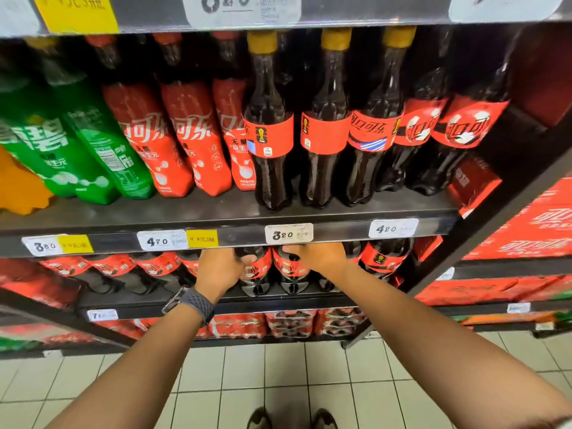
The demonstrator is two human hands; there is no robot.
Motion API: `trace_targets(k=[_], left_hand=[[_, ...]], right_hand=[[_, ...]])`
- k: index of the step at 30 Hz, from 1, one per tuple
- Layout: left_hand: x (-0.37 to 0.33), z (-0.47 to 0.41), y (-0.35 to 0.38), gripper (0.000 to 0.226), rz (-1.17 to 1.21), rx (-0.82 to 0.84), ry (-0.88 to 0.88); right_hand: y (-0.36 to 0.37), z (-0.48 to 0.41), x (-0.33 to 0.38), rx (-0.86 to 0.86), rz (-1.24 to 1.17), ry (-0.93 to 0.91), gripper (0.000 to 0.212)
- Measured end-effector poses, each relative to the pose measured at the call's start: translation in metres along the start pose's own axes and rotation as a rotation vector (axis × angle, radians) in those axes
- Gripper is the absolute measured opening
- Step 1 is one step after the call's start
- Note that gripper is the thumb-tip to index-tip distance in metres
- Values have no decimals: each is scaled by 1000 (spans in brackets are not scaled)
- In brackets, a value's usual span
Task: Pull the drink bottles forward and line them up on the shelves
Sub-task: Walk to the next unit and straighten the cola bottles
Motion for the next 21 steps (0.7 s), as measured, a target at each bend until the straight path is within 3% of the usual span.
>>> trace_targets(k=[4, 10, 12, 17, 21], left_hand=[[8, -5, -2, 41, 49, 133, -31], [18, -11, 5, 41, -32, 160, -20], [20, -10, 6, 38, -38, 170, -27], [16, -5, 2, 35, -31, 99, 20], [8, 12, -1, 33, -79, -36, 30]], right_hand=[[-11, 8, -6, 10, 82, -21, 56], [-8, 14, 3, -117, 223, 27, 57], [-9, 13, 2, -112, 162, 53, 54], [-13, 14, -1, -48, 160, 50, 44], [-10, 38, -2, -179, 64, -54, 38]])
Point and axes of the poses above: each hand's wrist, its own z-axis away from the middle knuckle, its own y-axis out of the palm, x = y × z, the point moved 3 cm from there along -z, towards the middle knuckle, and after that the axes turned 6 degrees about x, right-handed, at the moved point
